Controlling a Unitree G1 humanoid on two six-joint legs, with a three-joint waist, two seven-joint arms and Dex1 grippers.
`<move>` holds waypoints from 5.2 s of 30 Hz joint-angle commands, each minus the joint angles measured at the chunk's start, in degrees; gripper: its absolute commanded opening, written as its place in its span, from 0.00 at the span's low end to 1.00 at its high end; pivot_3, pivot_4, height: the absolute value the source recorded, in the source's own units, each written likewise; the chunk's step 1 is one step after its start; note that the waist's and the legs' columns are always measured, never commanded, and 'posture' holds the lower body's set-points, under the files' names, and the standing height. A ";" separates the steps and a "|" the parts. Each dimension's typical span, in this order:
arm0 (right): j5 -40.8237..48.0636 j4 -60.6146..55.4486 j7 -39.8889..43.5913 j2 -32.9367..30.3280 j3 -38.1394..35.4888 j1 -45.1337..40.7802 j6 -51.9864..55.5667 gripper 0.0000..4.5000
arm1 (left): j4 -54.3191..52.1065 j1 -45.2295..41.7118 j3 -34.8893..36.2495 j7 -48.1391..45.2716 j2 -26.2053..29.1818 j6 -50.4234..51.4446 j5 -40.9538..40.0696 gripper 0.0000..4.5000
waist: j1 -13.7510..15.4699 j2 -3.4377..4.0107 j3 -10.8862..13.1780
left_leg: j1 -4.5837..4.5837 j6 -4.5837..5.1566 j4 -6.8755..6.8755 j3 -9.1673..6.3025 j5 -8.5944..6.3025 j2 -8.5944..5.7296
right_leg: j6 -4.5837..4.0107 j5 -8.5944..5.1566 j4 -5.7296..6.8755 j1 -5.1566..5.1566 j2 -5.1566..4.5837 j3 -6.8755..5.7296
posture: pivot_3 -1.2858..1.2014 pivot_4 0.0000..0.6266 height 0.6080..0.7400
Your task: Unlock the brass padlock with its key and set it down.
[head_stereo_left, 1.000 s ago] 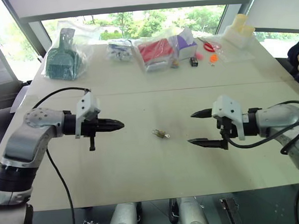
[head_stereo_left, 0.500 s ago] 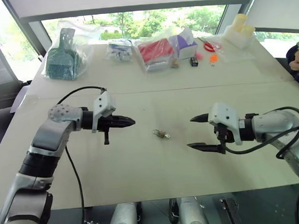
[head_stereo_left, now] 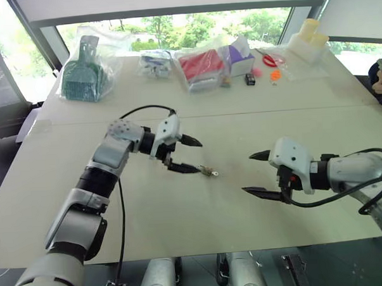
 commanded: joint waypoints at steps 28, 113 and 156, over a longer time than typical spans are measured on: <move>2.11 -6.90 -4.89 -0.79 -2.17 1.33 3.80 1.00 | 40.90 -13.13 0.64 6.10 -12.30 -27.56 16.70 0.29 | 0.13 -0.09 -0.05 | 0.20 0.09 0.14 -0.15 -0.05 0.09 | -0.03 0.02 -0.05 0.34 -0.08 -0.10 | 0.52 0.24 1.00; -58.05 46.32 -24.58 21.33 25.67 -32.32 -77.80 0.75 | 10.30 -11.05 10.63 -1.53 0.71 -4.41 3.67 0.17 | -1.91 -0.06 -0.03 | -0.10 -0.35 0.09 0.21 0.22 -0.04 | 0.04 0.05 0.18 -0.10 0.01 -0.04 | 0.52 0.24 1.00; -59.02 47.80 -24.34 22.42 25.69 -32.79 -79.38 0.00 | 5.39 -8.28 12.98 -1.44 4.37 1.30 -0.76 0.00 | -1.96 -0.06 -0.03 | -0.10 -0.40 0.08 0.22 0.25 -0.04 | 0.04 0.05 0.19 -0.09 0.02 -0.03 | 0.52 0.24 1.00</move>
